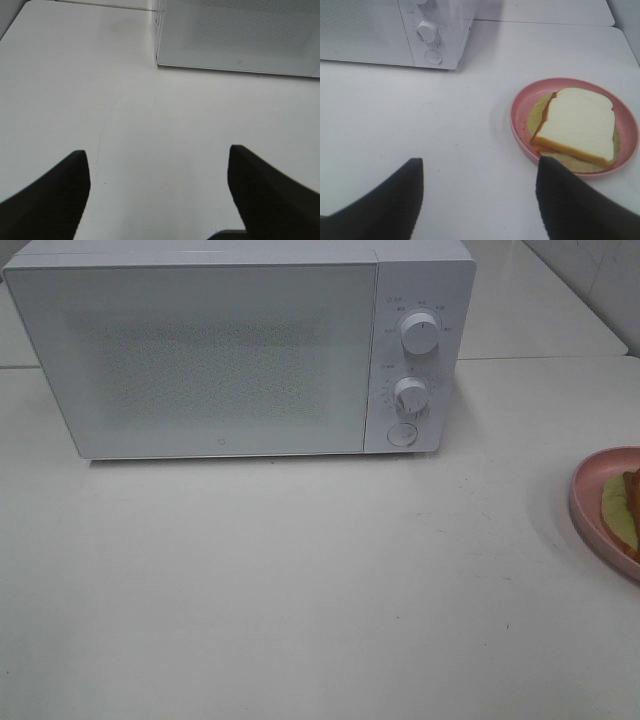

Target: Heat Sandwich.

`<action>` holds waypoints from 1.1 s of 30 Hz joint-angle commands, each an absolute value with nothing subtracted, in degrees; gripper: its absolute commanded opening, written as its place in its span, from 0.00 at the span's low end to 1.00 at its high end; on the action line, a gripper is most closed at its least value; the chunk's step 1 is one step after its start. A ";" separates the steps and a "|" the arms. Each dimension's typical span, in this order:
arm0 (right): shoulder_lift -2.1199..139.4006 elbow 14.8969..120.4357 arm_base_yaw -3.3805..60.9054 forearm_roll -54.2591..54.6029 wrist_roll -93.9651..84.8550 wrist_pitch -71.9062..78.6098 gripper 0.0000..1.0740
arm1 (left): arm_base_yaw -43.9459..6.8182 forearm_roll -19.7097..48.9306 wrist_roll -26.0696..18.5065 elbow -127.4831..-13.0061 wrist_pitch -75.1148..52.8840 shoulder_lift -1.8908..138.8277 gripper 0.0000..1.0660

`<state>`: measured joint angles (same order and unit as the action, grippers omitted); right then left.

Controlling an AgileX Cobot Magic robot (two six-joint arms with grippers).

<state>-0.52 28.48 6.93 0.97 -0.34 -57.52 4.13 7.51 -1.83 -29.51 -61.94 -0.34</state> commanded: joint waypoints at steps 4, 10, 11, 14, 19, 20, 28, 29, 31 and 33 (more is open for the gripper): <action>-1.78 28.36 6.88 0.69 -0.34 -57.07 0.60 | 4.30 7.62 -1.49 -29.39 -61.08 -1.43 0.68; -1.78 28.36 6.88 0.69 -0.34 -57.07 0.60 | 4.30 7.62 -1.49 -29.39 -61.08 -1.43 0.68; -1.78 28.36 6.88 0.69 -0.34 -57.07 0.60 | 4.30 7.62 -1.49 -29.39 -61.08 -1.43 0.68; -1.78 28.36 6.88 0.69 -0.34 -57.07 0.60 | 4.30 7.62 -1.49 -29.39 -61.08 -1.43 0.68; -1.78 28.36 6.88 0.69 -0.34 -57.07 0.60 | 4.30 7.62 -1.49 -29.39 -61.08 -1.43 0.68; -1.78 28.36 6.88 0.69 -0.34 -57.07 0.60 | 4.30 7.62 -1.49 -29.39 -61.08 -1.43 0.68; -1.78 28.36 6.88 0.69 -0.34 -57.07 0.60 | 4.30 7.62 -1.49 -29.39 -61.08 -1.43 0.68; -1.78 28.36 6.88 0.69 -0.34 -57.07 0.60 | 4.30 7.62 -1.49 -29.39 -61.08 -1.43 0.68; -1.78 28.36 6.88 0.69 -0.34 -57.07 0.60 | 4.30 7.62 -1.49 -29.39 -61.08 -1.43 0.68; -1.78 28.36 6.88 0.69 -0.34 -57.07 0.60 | 4.30 7.62 -1.49 -29.39 -61.08 -1.43 0.68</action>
